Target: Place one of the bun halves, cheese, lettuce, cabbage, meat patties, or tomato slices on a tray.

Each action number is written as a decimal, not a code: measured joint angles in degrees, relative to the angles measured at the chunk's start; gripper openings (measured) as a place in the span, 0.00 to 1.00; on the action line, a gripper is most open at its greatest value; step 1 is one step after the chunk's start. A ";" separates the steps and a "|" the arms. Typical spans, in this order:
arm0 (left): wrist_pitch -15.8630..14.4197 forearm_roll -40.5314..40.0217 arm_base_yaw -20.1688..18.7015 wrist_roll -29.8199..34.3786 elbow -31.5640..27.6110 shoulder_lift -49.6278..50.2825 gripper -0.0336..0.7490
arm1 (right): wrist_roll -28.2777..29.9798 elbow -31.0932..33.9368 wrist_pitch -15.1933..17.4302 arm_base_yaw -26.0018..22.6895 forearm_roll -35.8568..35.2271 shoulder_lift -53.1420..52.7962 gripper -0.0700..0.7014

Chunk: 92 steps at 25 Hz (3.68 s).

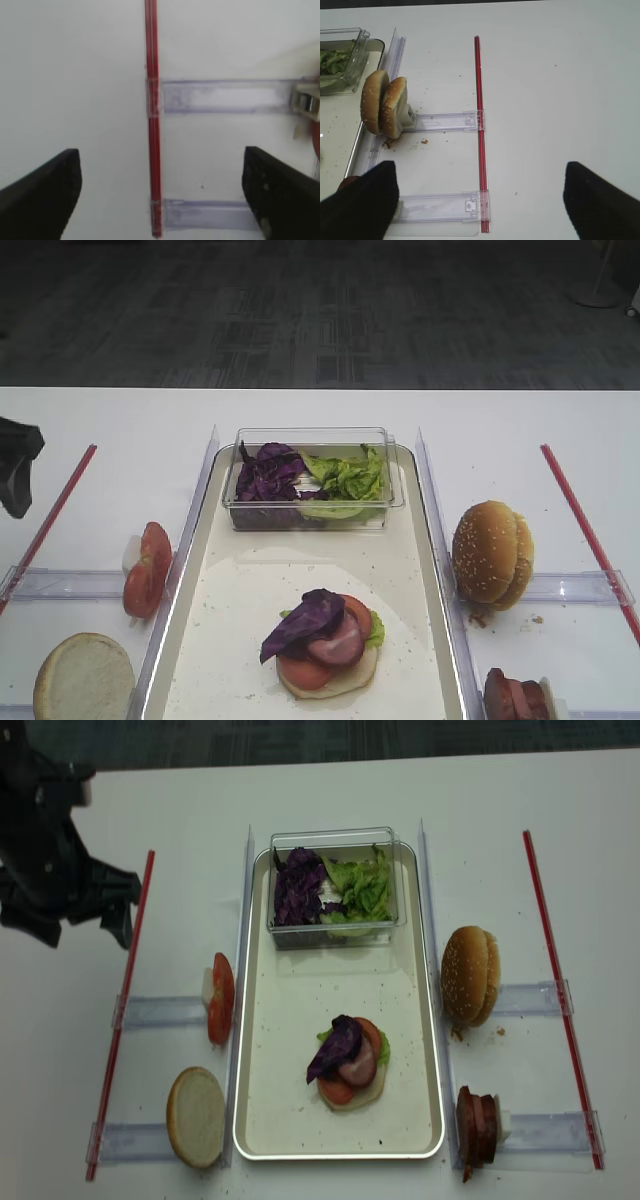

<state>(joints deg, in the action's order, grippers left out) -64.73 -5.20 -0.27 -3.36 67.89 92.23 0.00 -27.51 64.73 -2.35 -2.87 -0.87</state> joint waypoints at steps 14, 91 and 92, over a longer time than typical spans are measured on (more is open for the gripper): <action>3.98 0.92 0.00 0.00 -25.33 -24.44 0.81 | 0.00 0.00 0.00 0.00 0.00 0.00 0.97; -3.10 4.19 0.00 0.70 -39.77 -93.08 0.81 | 0.00 0.00 0.00 0.00 0.09 0.00 0.97; -3.10 4.19 0.00 0.70 -39.77 -93.08 0.81 | 0.00 0.00 0.00 0.00 0.09 0.00 0.97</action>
<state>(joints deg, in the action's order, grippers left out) -67.84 -1.01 -0.27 -2.65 28.11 -0.85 0.00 -27.51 64.73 -2.35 -2.78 -0.87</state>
